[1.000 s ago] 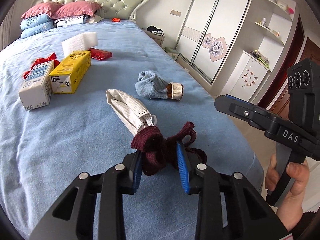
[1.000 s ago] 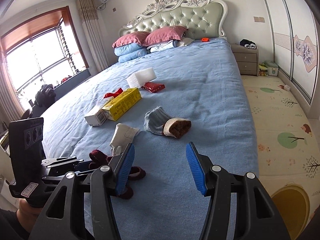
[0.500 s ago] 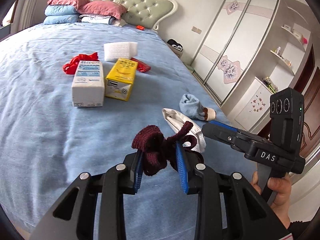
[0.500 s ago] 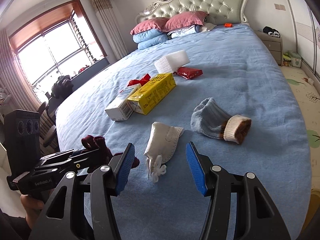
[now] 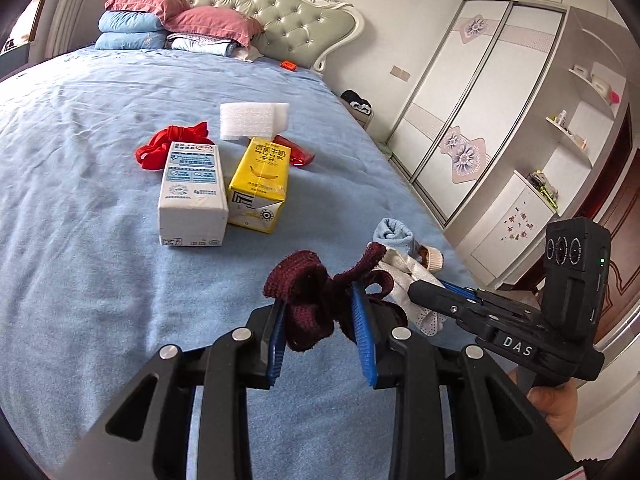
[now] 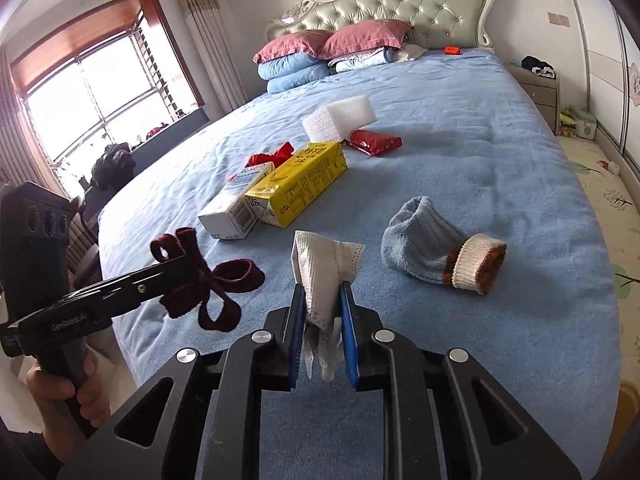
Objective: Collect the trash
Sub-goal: 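Grasp the dark red ribbon with the left tool while the right tool grasps the white glove, then carry ribbon and glove to the yellow bin and release both inside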
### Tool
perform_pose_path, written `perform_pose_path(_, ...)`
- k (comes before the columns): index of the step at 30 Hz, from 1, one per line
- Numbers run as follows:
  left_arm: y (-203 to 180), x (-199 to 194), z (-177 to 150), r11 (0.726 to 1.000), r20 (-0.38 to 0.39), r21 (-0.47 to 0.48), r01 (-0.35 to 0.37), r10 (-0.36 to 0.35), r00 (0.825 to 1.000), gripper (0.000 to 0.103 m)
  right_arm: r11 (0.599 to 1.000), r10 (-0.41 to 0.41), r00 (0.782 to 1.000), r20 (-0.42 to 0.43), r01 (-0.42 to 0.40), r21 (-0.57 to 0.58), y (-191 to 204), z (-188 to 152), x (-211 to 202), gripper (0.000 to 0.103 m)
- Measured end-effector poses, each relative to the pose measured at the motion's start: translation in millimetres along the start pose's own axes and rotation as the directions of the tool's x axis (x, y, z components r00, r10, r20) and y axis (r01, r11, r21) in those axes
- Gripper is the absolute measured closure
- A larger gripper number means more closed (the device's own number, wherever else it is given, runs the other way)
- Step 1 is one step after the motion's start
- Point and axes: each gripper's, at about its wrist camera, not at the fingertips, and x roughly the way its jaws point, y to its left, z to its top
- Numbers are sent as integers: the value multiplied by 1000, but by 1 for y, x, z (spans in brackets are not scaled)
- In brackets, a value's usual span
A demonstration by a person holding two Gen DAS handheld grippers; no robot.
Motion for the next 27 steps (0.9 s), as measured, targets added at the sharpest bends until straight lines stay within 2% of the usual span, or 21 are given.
perform_pose_path(6,-34,21,4,997,-32,24,69,-68,997,72,998,-53,990,127,47,50,-29,-8,-59,86)
perform_pose_path(15,-131,77,0,969,-138,136,205,-186,973,72,968,-204,956,209,165,188,-105,-37,-147,86)
perform_pose_path(22,-216,132,-19,933,-258,186,309,-257,931,72,906,-335,913,232,245,345,-176,-77,-205,86)
perform_pose_path(27,-278,174,-41,897,-370,232,376,-276,887,72,849,-412,884,222,283,447,-219,-114,-238,86)
